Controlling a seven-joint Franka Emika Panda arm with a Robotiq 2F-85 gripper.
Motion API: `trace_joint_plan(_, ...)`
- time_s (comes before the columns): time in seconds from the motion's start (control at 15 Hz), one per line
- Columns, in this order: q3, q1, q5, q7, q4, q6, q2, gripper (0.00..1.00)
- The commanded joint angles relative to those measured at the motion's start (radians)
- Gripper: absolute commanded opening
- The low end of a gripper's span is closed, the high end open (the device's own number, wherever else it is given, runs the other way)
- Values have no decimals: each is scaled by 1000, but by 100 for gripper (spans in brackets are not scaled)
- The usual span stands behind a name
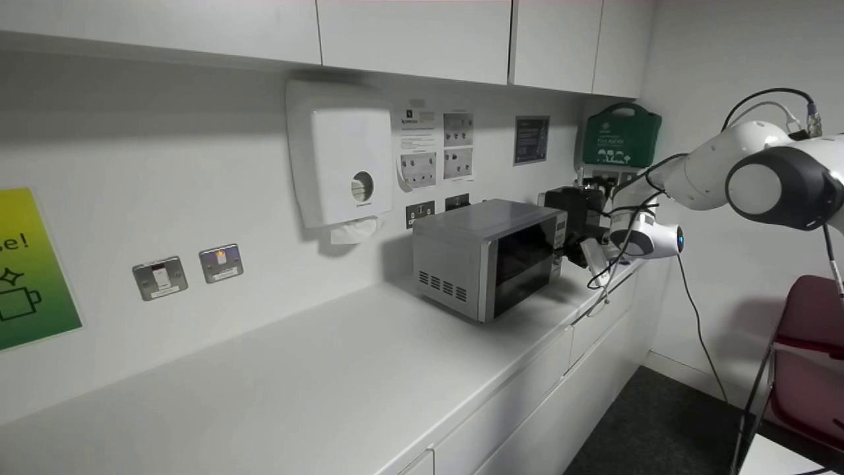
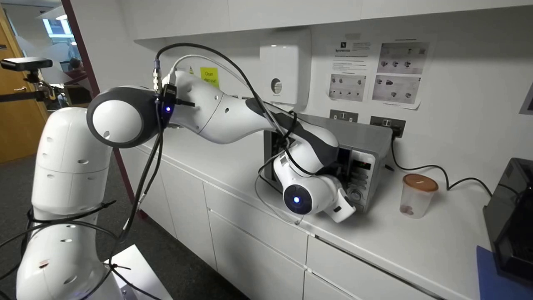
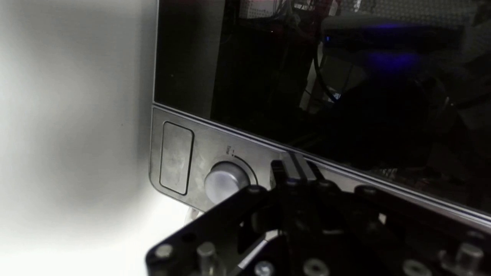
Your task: Press a button on the microwave
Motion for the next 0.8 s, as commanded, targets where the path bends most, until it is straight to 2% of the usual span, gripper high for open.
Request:
trace_joint_plan(0.0,6,10,-58,13,-79,-22,-102,0)
trace_joint_plan(0.33,17,0,-254,125,-184,-84,-236,0)
trace_joint_plan(0.73,18,1,-780,583,-271,-82,-329,0)
